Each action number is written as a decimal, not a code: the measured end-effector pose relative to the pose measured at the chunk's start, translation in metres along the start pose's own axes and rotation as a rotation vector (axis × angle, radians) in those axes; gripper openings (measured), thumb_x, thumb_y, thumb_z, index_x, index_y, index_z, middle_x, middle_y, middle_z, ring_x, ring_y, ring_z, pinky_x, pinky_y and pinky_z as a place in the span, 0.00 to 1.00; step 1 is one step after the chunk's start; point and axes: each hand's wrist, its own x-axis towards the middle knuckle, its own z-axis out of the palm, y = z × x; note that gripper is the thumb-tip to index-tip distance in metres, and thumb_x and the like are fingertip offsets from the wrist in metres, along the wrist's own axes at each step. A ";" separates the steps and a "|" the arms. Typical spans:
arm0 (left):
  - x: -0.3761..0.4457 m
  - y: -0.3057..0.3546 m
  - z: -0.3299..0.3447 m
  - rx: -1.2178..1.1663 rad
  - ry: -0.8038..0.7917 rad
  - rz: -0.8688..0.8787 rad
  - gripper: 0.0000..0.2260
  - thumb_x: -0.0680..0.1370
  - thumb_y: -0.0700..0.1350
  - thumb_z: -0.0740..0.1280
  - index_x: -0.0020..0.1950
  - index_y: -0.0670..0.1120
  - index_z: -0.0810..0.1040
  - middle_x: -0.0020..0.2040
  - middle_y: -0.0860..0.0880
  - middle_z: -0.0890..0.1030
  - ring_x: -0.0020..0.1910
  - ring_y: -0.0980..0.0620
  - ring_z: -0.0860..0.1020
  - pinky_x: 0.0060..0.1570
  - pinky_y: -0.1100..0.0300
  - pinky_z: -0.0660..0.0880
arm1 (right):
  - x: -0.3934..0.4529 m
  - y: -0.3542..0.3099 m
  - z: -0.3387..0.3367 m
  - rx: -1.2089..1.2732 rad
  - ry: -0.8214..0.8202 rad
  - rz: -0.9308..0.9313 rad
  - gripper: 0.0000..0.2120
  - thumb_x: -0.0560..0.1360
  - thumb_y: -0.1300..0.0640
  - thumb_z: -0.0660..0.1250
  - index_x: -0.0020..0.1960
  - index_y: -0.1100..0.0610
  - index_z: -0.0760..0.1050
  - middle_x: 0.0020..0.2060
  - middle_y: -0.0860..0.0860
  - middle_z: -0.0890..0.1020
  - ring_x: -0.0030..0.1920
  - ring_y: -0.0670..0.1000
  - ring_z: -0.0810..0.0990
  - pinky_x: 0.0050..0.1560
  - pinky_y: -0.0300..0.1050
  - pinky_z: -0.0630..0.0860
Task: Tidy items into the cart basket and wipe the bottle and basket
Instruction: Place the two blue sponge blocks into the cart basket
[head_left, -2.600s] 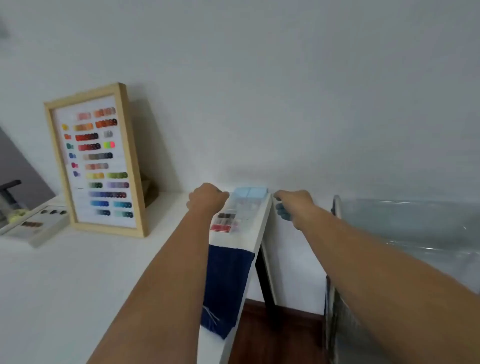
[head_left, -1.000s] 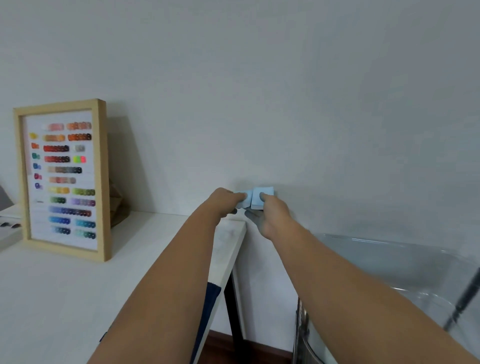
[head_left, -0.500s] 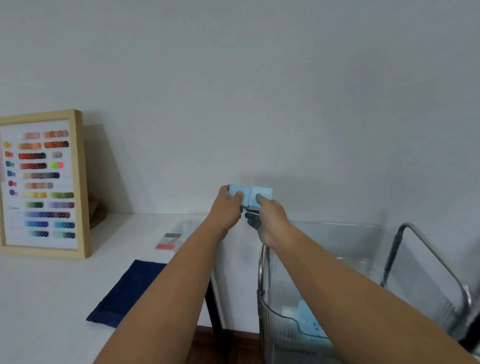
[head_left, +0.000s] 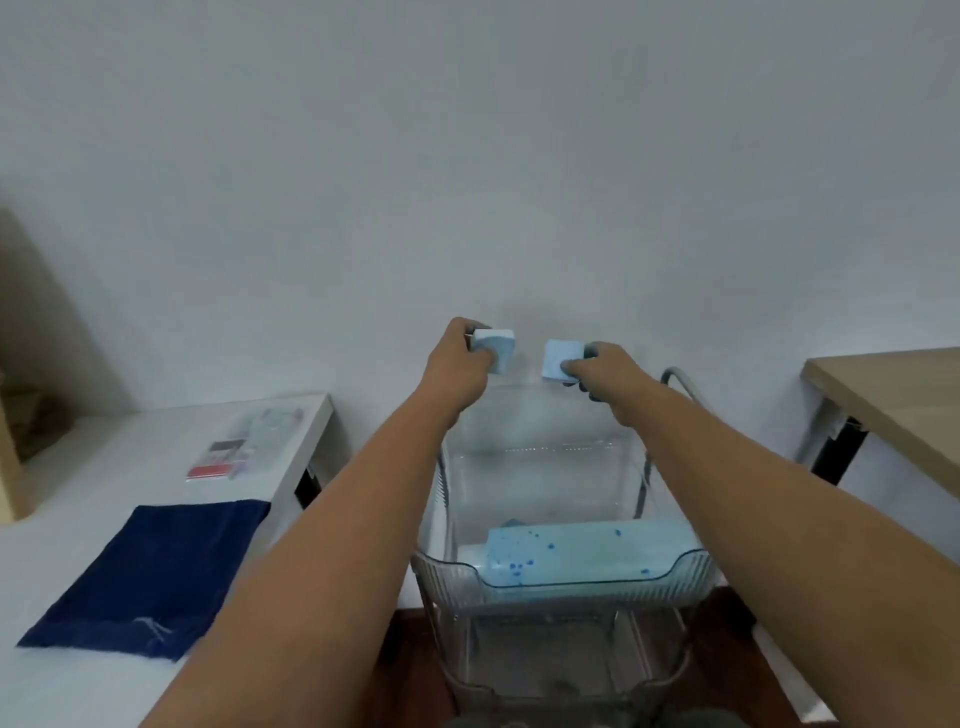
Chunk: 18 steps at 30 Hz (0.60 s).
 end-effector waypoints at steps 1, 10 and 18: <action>0.001 -0.006 0.014 0.024 -0.022 -0.001 0.12 0.78 0.38 0.63 0.59 0.48 0.74 0.53 0.47 0.77 0.46 0.50 0.74 0.37 0.63 0.70 | 0.005 0.011 -0.011 -0.102 0.015 0.010 0.14 0.75 0.63 0.66 0.60 0.66 0.73 0.45 0.59 0.77 0.34 0.49 0.71 0.33 0.40 0.67; 0.016 -0.092 0.115 0.122 -0.178 -0.399 0.19 0.73 0.39 0.74 0.62 0.36 0.77 0.57 0.38 0.79 0.53 0.43 0.78 0.47 0.58 0.72 | 0.036 0.066 -0.032 -0.765 -0.158 0.203 0.14 0.77 0.64 0.61 0.61 0.66 0.75 0.59 0.60 0.80 0.58 0.59 0.79 0.47 0.45 0.74; 0.051 -0.116 0.169 0.212 -0.252 -0.559 0.13 0.75 0.39 0.72 0.55 0.32 0.75 0.43 0.37 0.79 0.45 0.40 0.80 0.51 0.50 0.79 | 0.080 0.100 -0.022 -0.773 -0.127 0.374 0.13 0.76 0.59 0.60 0.34 0.60 0.69 0.40 0.56 0.76 0.39 0.55 0.74 0.35 0.42 0.71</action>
